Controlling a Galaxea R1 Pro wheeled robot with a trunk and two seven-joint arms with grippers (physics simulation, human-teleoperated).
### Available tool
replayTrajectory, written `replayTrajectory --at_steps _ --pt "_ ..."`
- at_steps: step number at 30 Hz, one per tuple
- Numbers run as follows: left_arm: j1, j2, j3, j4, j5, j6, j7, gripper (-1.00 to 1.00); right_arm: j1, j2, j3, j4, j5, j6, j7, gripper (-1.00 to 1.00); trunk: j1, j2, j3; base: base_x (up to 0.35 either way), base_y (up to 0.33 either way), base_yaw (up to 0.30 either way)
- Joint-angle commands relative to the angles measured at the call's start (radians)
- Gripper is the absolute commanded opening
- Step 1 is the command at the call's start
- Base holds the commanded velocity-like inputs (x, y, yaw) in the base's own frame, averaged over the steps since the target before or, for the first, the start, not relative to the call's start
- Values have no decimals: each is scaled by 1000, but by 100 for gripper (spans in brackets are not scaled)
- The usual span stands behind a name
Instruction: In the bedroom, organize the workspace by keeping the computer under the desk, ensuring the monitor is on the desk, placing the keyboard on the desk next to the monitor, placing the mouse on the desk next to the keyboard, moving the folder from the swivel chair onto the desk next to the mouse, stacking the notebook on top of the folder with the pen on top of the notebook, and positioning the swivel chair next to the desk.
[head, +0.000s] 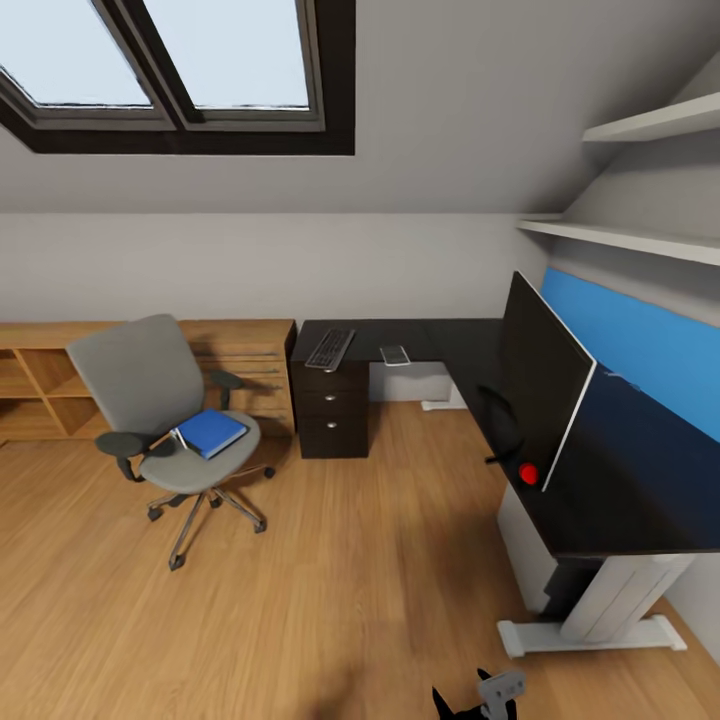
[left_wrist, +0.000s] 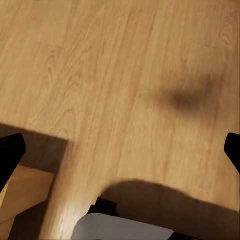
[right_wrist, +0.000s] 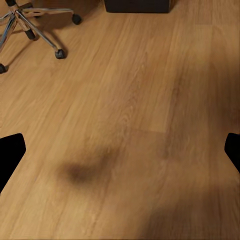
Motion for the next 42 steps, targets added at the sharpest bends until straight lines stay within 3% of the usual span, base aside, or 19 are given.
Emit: replayTrajectory --at_steps 1,14,17,22,26,42 --pt "-1 0 -2 0 1 -3 4 100 -1 0 -5 0 9 -4 4 100 1 -1 -1 313 69 0" --pt "-1 1 -2 0 1 -3 4 100 -1 9 -7 2 6 -2 -7 100 1 -1 -1 329 17 0" --pt "-1 1 -2 0 1 -3 4 100 -1 30 -8 4 6 -1 -74 100 1 -1 -1 335 10 0" --pt "-1 1 -3 0 1 -3 4 100 -1 65 -9 48 3 -2 -252 100 1 -1 -1 330 110 0" --pt "-1 1 -4 0 1 -3 4 100 -1 92 -9 73 2 -4 -332 100 1 -1 -1 313 179 0" --pt "-1 1 -3 0 1 -4 4 100 -1 96 -12 72 2 -2 -352 100 1 -1 -1 328 39 0"
